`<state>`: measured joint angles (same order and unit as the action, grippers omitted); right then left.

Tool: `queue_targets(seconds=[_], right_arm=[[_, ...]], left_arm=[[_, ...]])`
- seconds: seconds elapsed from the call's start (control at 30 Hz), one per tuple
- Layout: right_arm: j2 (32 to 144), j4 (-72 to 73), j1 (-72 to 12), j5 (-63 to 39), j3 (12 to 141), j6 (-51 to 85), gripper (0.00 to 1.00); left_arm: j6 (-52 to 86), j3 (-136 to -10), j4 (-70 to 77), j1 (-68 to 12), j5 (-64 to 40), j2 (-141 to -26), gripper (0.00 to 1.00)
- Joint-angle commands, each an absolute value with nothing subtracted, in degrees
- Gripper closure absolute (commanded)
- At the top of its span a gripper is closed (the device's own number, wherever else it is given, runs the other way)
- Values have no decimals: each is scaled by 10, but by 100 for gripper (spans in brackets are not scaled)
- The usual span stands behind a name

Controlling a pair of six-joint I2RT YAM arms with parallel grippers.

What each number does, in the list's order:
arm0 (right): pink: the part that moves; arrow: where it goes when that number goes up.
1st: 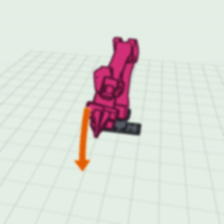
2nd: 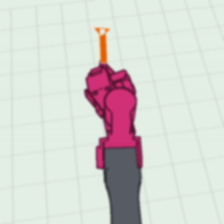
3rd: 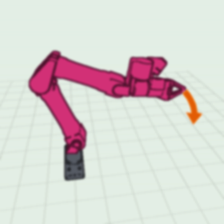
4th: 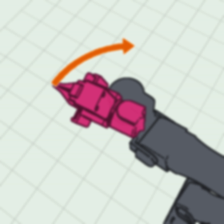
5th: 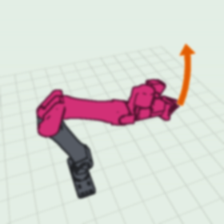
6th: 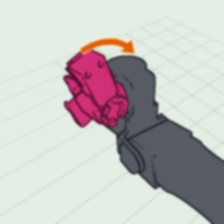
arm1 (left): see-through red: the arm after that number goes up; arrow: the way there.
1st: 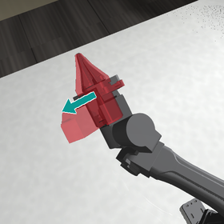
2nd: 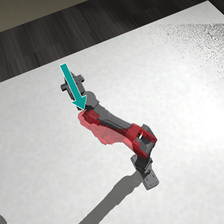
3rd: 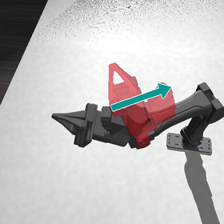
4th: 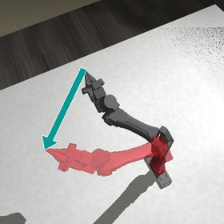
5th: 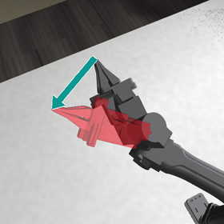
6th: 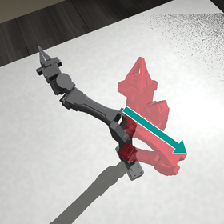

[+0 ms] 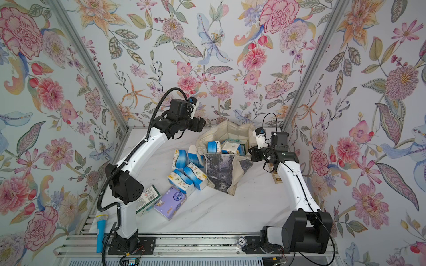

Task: Put tissues into the canvas bag
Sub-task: Pick up the pack of facial tissues from the center of the board.

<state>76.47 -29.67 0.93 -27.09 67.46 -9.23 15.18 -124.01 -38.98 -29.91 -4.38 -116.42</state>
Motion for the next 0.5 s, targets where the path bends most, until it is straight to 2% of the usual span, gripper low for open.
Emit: queue_targets(seconds=[0.0, 0.2, 0.47], right_arm=[[753, -316, 11, -263, 696, -98, 96], [743, -316, 10, -265, 696, -90, 94], [742, -316, 3, -268, 696, -83, 94]], left_arm=[[128, -1160, -482, -294, 51, -1141, 14], [199, -970, -416, -270, 33, -1043, 10], [248, -844, -381, -261, 10, -990, 4]])
